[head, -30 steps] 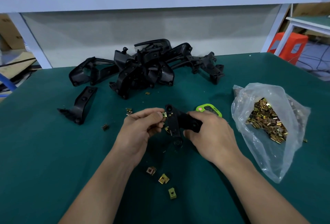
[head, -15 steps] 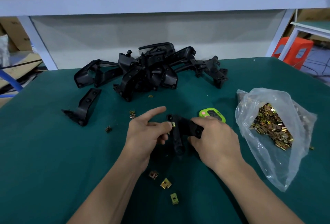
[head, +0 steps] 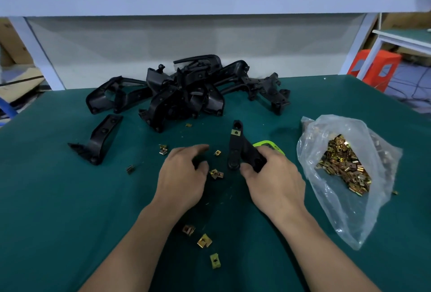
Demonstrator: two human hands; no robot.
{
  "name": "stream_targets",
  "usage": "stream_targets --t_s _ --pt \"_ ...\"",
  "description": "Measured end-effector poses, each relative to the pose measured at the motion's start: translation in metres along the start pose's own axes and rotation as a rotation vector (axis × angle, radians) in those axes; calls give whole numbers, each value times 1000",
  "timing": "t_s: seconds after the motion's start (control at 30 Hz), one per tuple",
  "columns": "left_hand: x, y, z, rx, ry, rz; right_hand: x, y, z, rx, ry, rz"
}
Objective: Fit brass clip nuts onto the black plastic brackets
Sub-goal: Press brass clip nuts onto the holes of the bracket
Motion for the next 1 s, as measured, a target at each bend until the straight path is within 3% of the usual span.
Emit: stream_targets --t_s 0.1,0.27,0.4,0.5,0.7,1.0 --pt "4 -7 1 17 -118 -176 1 0 0 3 -2 -29" --pt "4 -5 4 88 -114 -106 4 1 -2 7 -41 -73" --pt "18 -11 -7 -3 -285 -226 1 0 0 -6 -18 -55" --pt "19 -12 -14 -68 -290 -243 1 -1 1 -13 1 -39" --pt "13 -10 -13 62 -278 -223 2 -2 -1 -17 -2 -39" --pt "9 -9 -13 4 -312 -217 1 -2 0 -36 2 -34"
Point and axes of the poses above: each hand's wrist, its own z-axis away from the middle knuckle, its own y-axis out of the back of the hand, x = y × z, the point moved 1 cm from there along -z, towards the middle knuckle, and after that the axes turned 11 degrees about y, right-handed, at the moved point
